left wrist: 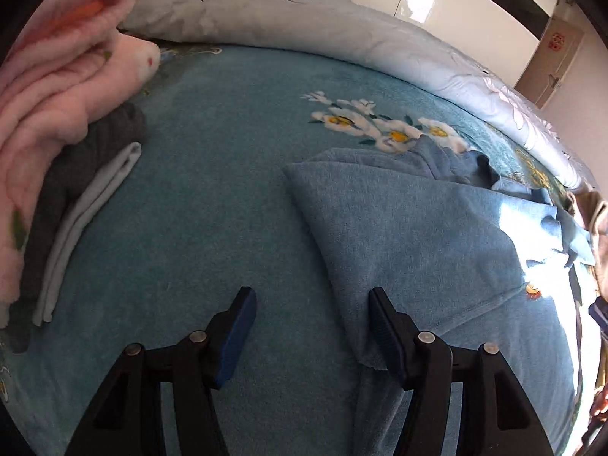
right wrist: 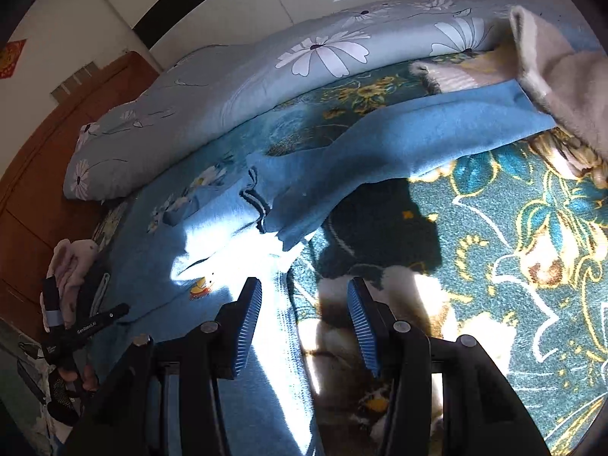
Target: Fold clothes
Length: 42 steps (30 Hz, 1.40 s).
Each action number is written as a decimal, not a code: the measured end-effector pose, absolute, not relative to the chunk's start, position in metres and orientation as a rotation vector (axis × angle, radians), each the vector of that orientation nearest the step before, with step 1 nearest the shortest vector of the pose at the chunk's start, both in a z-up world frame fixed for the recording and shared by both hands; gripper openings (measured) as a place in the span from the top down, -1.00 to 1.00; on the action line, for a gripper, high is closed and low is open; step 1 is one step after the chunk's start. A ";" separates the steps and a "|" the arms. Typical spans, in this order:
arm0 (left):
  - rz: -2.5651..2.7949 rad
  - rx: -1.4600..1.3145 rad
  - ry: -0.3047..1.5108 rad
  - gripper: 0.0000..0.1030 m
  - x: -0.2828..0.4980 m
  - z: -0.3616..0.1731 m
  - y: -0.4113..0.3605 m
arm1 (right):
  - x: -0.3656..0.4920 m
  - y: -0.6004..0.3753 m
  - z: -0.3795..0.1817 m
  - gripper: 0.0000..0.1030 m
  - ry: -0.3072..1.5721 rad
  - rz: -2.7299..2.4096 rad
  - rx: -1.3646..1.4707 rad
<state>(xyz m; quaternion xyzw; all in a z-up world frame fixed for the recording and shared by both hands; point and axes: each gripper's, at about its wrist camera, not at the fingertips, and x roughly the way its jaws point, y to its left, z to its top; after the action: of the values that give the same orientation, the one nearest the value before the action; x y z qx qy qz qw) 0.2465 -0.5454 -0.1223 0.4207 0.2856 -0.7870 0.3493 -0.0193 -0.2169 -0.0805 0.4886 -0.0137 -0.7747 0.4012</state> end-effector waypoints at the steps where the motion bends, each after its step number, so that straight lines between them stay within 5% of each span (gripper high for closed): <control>1: -2.040 1.087 0.721 -0.26 0.248 -0.120 -0.543 | -0.023 -0.211 -0.079 0.05 -0.027 -1.976 1.230; 6: -2.150 0.938 0.700 -0.23 0.263 -0.085 -0.522 | -0.056 -0.175 -0.070 0.05 -0.068 -2.075 1.216; 15: -2.200 0.918 0.766 -0.23 0.274 -0.079 -0.499 | -0.167 -0.129 -0.093 0.05 -0.518 -2.263 1.308; 21: -2.180 0.919 0.728 -0.23 0.278 -0.081 -0.497 | -0.206 -0.138 -0.106 0.08 -0.576 -2.357 1.335; 22: -2.177 0.922 0.731 -0.23 0.278 -0.082 -0.498 | -0.208 -0.140 -0.105 0.18 -0.576 -2.380 1.327; 24: -2.174 0.922 0.729 -0.23 0.279 -0.083 -0.499 | -0.210 -0.142 -0.105 0.93 -0.562 -2.421 1.330; 27: -2.167 0.927 0.729 -0.23 0.284 -0.085 -0.499 | -0.209 -0.139 -0.096 0.95 -0.592 -2.436 1.278; 37: -2.167 0.919 0.835 -0.23 0.309 -0.085 -0.501 | -0.137 -0.214 0.067 0.95 -0.179 -2.366 0.765; 42: -2.164 0.903 0.867 -0.23 0.326 -0.080 -0.498 | -0.055 -0.303 0.102 0.95 0.096 -2.197 0.627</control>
<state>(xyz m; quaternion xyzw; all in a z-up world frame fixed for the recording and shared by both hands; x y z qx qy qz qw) 0.3260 -0.4978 -0.0797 0.3427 0.3291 -0.8215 0.3153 -0.0552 -0.3035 0.1020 0.2495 0.0384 -0.8743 0.4146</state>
